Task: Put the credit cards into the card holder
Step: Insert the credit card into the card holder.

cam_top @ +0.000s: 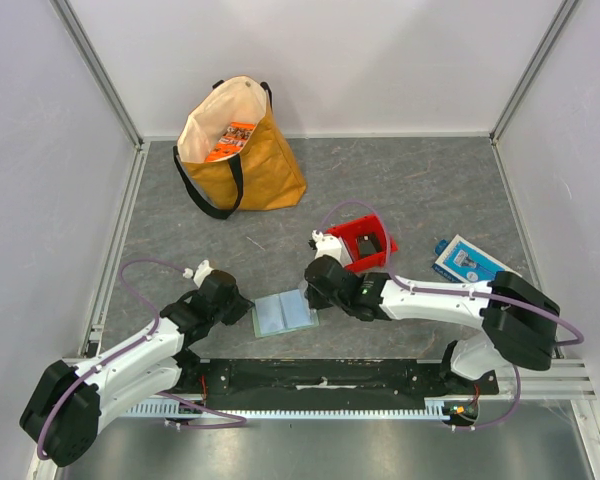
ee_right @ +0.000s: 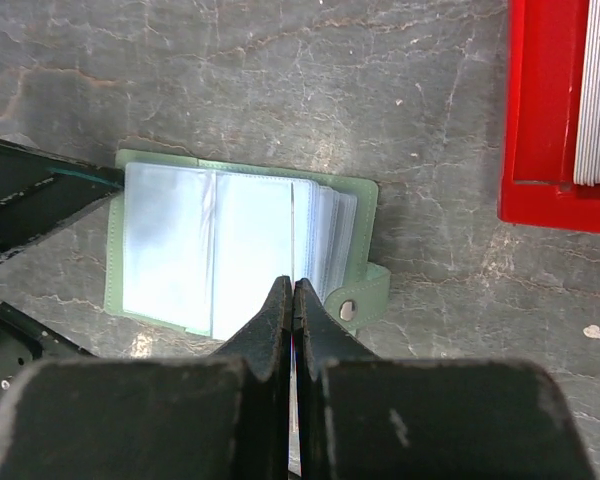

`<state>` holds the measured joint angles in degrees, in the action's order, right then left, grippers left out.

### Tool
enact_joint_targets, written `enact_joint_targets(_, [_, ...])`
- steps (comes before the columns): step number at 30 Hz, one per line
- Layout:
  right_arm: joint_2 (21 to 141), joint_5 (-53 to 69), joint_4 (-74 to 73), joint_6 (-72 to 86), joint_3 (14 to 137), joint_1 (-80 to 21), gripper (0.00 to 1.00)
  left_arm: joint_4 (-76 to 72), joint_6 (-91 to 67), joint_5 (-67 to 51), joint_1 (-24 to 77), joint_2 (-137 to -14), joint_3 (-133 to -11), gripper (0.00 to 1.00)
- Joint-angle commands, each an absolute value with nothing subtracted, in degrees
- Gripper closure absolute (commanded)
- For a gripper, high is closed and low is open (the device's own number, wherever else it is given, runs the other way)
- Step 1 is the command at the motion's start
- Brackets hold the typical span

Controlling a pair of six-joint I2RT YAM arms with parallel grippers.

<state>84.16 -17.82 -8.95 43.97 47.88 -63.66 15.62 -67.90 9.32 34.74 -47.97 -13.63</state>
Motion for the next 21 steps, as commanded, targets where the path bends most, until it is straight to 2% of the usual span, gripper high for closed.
enact_joint_targets(1, [86.0, -18.2, -7.7, 44.6, 48.0, -63.8, 1.00, 15.6, -68.6, 9.3, 34.8, -48.3, -13.2, 0.98])
enact_joint_targets(21, [96.3, -12.3, -1.9, 45.5, 48.0, -65.5, 1.00, 15.3, -68.5, 9.1, 34.8, -49.0, -13.3, 0.98])
